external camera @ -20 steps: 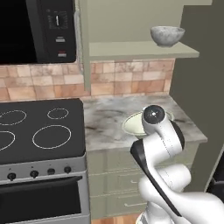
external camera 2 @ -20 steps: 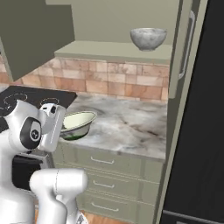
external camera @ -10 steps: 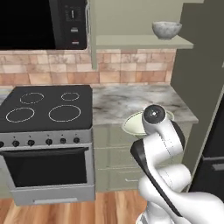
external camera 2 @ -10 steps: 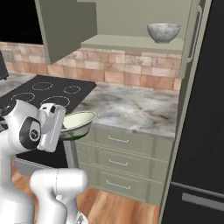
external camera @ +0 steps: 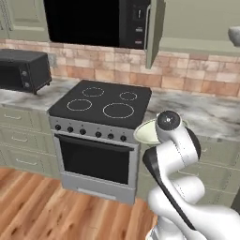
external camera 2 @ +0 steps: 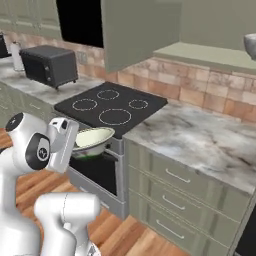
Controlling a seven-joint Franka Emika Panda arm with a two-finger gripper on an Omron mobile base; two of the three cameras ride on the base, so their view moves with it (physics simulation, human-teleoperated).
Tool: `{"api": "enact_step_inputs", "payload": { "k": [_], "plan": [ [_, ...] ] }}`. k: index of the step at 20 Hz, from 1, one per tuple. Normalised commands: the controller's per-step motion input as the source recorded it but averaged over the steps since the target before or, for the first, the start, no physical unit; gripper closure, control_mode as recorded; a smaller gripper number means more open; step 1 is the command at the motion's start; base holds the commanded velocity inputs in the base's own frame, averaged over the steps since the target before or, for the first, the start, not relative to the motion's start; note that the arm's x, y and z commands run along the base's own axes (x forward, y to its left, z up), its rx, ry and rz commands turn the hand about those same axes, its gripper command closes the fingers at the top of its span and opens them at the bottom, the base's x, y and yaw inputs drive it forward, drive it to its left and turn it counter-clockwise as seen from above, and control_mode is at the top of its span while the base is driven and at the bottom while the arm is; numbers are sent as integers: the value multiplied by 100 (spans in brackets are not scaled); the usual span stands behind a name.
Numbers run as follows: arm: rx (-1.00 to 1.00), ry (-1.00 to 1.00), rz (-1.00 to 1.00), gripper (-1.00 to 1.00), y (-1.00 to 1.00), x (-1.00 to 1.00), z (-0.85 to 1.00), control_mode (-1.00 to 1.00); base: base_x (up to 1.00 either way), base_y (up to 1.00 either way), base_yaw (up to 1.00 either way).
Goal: Move the bowls from the cabinet to the plates on the dining table.
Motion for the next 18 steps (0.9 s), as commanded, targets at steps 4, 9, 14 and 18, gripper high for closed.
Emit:
{"api": "enact_step_inputs", "payload": {
  "k": [4,9,14,18],
  "plan": [
    [0,0,0,100,0,0,0,100,0,4,66],
    [0,0,0,100,0,0,0,100,0,5,67],
    [0,0,0,100,0,0,0,100,0,5,66],
    [0,0,0,100,0,0,0,100,0,7,65]
  ]
}}
